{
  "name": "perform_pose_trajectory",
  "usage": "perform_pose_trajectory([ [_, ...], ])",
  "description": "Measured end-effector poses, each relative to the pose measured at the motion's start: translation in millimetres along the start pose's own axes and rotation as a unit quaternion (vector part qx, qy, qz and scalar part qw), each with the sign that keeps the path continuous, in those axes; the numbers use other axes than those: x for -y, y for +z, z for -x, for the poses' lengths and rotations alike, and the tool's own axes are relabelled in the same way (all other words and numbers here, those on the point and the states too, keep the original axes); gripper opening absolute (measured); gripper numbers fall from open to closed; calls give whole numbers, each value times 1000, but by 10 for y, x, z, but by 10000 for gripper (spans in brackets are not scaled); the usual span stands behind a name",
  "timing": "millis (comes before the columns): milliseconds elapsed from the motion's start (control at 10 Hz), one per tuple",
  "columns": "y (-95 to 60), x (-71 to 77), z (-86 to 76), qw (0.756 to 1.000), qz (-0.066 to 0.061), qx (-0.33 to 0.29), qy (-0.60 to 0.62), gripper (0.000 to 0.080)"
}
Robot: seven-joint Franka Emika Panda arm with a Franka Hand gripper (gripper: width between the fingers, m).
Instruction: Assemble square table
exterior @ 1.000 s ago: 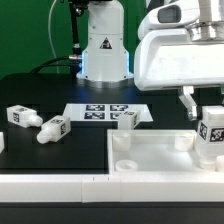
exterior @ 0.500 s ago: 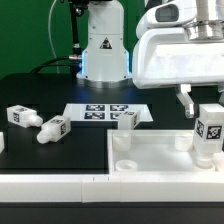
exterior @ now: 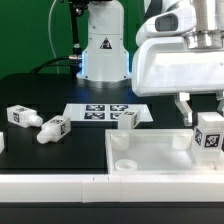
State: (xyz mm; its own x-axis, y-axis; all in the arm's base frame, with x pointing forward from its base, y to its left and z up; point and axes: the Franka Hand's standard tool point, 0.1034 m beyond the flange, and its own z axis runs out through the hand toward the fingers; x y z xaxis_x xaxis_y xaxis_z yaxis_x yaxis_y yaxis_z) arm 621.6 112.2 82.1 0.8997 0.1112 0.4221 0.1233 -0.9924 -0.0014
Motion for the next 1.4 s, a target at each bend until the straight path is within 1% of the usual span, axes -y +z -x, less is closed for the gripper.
perform_pose_trajectory([
  [300,16,-20,-20,1000,4,-22,-3,284],
  [600,18,-17,-15,1000,3,-19,-3,289],
  [700,21,-5,-6,1000,1,0,-2,553],
  [800,-18,-11,-94,1000,-2,11,0,553],
  [900,-51,-35,-201,1000,-3,23,3,631],
  [1100,-46,-68,-234,993,-12,115,10,646],
  [1200,-33,-111,-262,987,-15,159,14,646],
  [1300,-4,-110,-253,981,-16,189,25,649],
  [1400,22,-61,-176,972,-17,230,39,649],
])
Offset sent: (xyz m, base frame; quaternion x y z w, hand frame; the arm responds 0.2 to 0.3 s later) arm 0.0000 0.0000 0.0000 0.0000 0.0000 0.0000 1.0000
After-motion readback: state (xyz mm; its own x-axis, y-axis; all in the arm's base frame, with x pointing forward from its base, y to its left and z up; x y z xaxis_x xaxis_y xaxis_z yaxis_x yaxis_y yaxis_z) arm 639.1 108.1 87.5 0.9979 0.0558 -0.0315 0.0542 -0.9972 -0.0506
